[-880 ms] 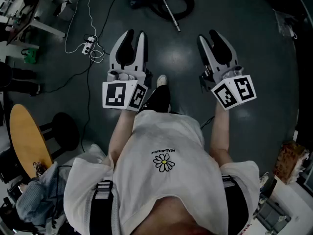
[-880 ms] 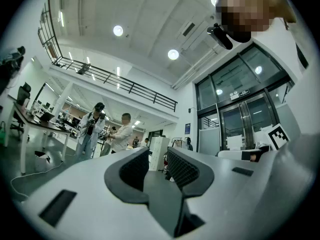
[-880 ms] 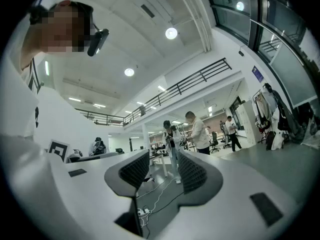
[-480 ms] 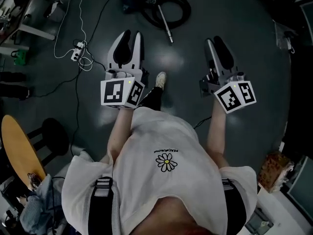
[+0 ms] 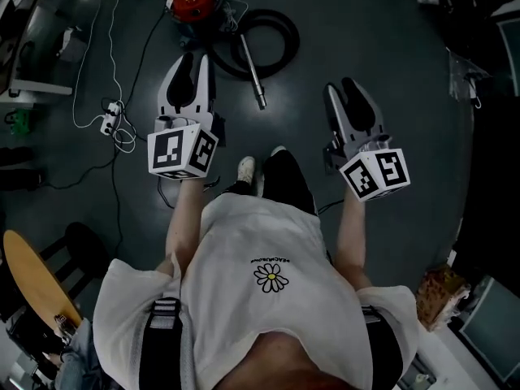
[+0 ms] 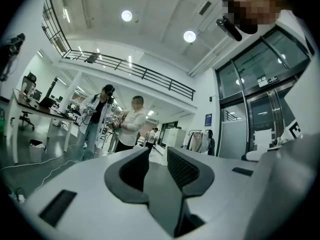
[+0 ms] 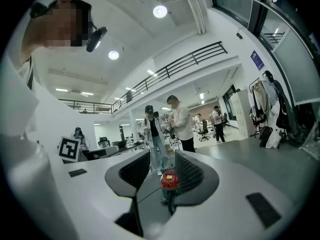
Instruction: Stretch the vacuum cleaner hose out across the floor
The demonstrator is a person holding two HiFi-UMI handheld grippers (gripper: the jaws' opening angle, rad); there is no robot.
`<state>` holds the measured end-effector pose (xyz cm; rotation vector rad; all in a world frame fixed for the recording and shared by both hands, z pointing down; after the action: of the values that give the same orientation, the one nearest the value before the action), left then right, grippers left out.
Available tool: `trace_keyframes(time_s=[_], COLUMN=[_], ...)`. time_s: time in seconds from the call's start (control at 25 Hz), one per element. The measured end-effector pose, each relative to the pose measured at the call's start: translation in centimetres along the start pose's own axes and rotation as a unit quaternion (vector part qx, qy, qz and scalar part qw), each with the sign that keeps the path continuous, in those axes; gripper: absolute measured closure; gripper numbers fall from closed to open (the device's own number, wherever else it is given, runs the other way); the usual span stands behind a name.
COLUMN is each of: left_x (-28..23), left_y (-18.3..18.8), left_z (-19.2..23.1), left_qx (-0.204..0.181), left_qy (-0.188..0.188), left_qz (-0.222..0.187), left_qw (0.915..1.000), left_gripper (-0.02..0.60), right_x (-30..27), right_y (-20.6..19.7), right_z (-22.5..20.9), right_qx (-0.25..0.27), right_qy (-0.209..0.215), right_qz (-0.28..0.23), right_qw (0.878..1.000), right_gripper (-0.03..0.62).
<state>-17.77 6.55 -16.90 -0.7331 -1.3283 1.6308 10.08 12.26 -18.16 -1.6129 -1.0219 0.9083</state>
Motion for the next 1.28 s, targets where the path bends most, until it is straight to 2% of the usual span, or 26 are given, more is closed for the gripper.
trace_keyframes(time_s=[0.08,0.16,0.24,0.44,0.56,0.64,0.72,0.8,0.96,1.12,1.28], left_x=[-4.7,-9.3,-14.0,-24.1,-28.6,-30.9,-32.6,-34.0,-36.5,-37.4,-37.3], left_y=[-1.5,-3.3,-5.0,-8.5,-12.0,-16.1,-21.3,-27.6,-42.6,-58.2,-70.4], left_z=[-0.3,0.1,0.7,2.1,4.0,5.8,8.2,11.4,18.4,24.4,28.9], left_qx=[0.007,0.011,0.012,0.002,0.002,0.007,0.005,-0.005,-0.006,-0.026,-0.05], left_qy=[-0.001,0.008,0.025,0.048,0.055,0.06,0.065,0.072,0.083,0.07,0.051], left_qz=[0.015,0.033,0.049,0.072,0.09,0.103,0.11,0.113,0.105,0.115,0.126], left_qw=[0.9999,0.9993,0.9984,0.9962,0.9944,0.9928,0.9918,0.9909,0.991,0.9905,0.9894], left_gripper=[0.483,0.446,0.423,0.423,0.423,0.423,0.423,0.423,0.422,0.411,0.402], right_x=[-3.3,-7.3,-11.5,-22.0,-27.7,-31.1,-34.4,-37.4,-43.9,-49.7,-53.4], right_y=[0.1,0.1,0.1,0.1,-1.7,-4.7,-9.6,-16.3,-31.5,-46.0,-57.7], right_z=[-4.0,-8.0,-11.7,-19.2,-22.5,-24.4,-26.2,-28.0,-32.3,-35.5,-37.0], right_qx=[0.006,0.003,0.002,0.029,0.043,0.072,0.114,0.144,0.137,0.138,0.163], right_qy=[-0.002,0.005,0.018,0.066,0.084,0.096,0.111,0.131,0.166,0.19,0.241], right_qz=[0.02,0.031,0.041,0.094,0.113,0.125,0.136,0.151,0.172,0.159,0.16], right_qw=[1.0,1.0,0.999,0.993,0.989,0.985,0.978,0.969,0.961,0.959,0.943], right_gripper=[0.43,0.43,0.43,0.43,0.43,0.43,0.43,0.43,0.43,0.43,0.43])
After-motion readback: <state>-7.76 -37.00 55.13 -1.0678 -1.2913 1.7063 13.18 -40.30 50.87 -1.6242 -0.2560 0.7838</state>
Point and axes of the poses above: the fingertips, and each gripper's own axes: x backward along the fingers, z to its left, y out of its top, the point moved 6 cm from there along x, backward along the fingers, and after that the axes turned 5 degrees about -y, right-handed, at the moved point
